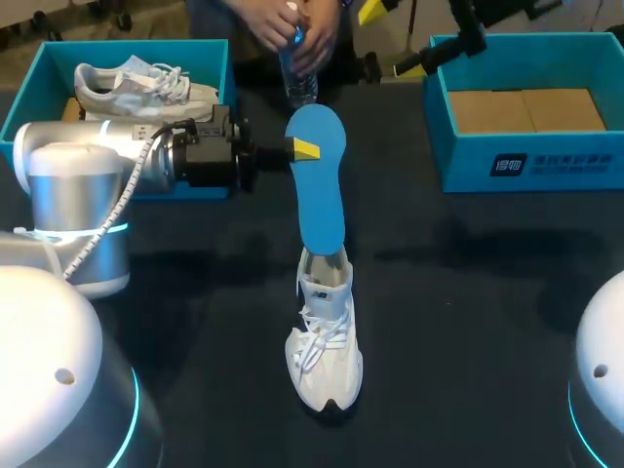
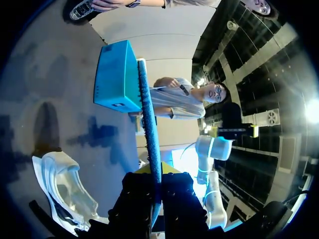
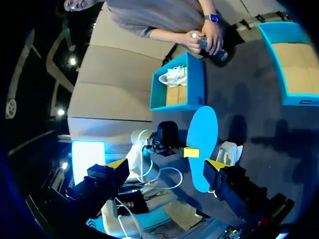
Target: Take the shoe out of the shoebox, open the shoe tongue, remove and reinsert the insole, then place the shoe into the shoebox
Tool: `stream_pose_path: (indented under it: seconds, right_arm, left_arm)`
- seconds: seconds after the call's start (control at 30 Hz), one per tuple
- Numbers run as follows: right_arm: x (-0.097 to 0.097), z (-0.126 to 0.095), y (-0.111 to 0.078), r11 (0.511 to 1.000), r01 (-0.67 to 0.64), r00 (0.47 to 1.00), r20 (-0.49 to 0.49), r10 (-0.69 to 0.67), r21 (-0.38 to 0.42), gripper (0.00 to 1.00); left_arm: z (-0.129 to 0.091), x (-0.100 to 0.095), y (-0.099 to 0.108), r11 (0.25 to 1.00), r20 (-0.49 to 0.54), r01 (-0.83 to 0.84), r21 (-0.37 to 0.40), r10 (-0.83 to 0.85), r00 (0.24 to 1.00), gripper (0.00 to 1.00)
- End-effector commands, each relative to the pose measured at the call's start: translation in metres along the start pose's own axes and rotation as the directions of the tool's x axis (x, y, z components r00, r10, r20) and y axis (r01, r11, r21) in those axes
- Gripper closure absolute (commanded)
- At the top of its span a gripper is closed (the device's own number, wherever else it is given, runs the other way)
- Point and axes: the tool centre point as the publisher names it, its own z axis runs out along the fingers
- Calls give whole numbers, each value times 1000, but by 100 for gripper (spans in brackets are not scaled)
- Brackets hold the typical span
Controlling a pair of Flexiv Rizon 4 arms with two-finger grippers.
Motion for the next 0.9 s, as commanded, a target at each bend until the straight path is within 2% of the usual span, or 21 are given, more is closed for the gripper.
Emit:
stream_pose_path:
  seconds: [0.03, 0.13, 0.3, 0.5, 0.67, 0.9]
  right_arm:
    - [26, 2, -4, 1000, -11, 875, 483, 24, -29, 0]
    - [39, 6, -5, 999, -17, 814, 580, 37, -40, 0]
    - [49, 18, -9, 998, -34, 722, 689, 63, -55, 0]
    - [55, 33, -20, 998, -48, 668, 741, 68, -48, 0]
    - [68, 47, -27, 998, -40, 625, 778, 70, -57, 0]
    - [76, 55, -34, 995, -27, 586, 805, 91, -93, 0]
  left_arm:
    - [1, -1, 0, 1000, 1, 0, 0, 0, 1000, 100]
    - [1, -1, 0, 1000, 1, 0, 0, 0, 1000, 100]
    - [1, -1, 0, 1000, 1, 0, 0, 0, 1000, 100]
    - [1, -1, 0, 1000, 1, 0, 0, 0, 1000, 100]
    - [1, -1, 0, 1000, 1, 0, 0, 0, 1000, 100]
    - [1, -1, 0, 1000, 1, 0, 0, 0, 1000, 100]
